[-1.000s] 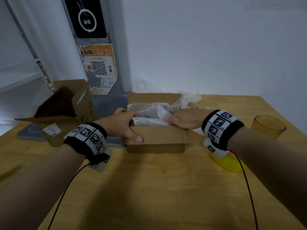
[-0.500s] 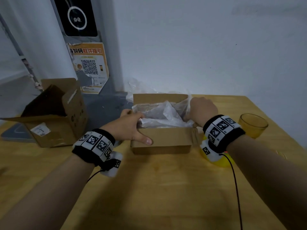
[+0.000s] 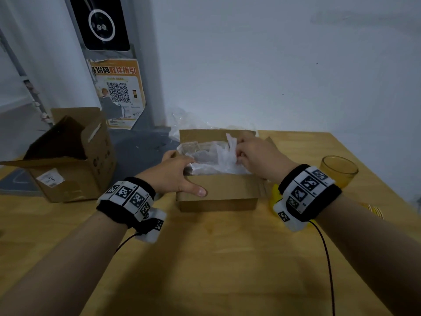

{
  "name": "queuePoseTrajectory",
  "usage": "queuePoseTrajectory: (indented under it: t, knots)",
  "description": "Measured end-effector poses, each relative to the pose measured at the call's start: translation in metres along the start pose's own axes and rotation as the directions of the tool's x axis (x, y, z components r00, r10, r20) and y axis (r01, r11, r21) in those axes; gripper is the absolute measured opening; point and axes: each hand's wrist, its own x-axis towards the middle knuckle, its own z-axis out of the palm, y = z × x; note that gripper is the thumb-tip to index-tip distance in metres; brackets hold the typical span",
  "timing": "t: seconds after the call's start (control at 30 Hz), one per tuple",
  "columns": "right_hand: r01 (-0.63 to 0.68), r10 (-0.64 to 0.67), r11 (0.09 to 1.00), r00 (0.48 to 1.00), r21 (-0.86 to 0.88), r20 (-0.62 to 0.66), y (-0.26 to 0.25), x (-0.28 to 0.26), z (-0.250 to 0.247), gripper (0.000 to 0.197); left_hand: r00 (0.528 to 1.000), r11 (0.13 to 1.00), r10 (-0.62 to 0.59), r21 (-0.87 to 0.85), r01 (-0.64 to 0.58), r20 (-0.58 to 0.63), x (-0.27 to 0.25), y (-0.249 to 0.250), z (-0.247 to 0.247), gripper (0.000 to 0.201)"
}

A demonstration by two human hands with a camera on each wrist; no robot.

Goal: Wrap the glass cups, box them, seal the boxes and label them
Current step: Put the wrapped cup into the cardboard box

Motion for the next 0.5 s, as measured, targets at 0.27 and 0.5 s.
queuePoseTrajectory:
  t: [0.27, 0.5]
  knots:
    - [-0.023, 0.018, 1.0, 0.974, 0.018, 0.226, -0.013, 0.002, -0.002, 0.029, 0.999, 0.998, 0.036, -0.045, -0.036, -0.004, -0.004, 0.0, 0.001, 0.113]
    - [-0.108, 0.244, 0.904, 0.925, -0.413, 0.292, -0.017, 0.021, 0.003, 0.036, 0.98, 1.0, 0.02, 0.028, -0.015, -0.196, 0.017, 0.004, 0.0, 0.021]
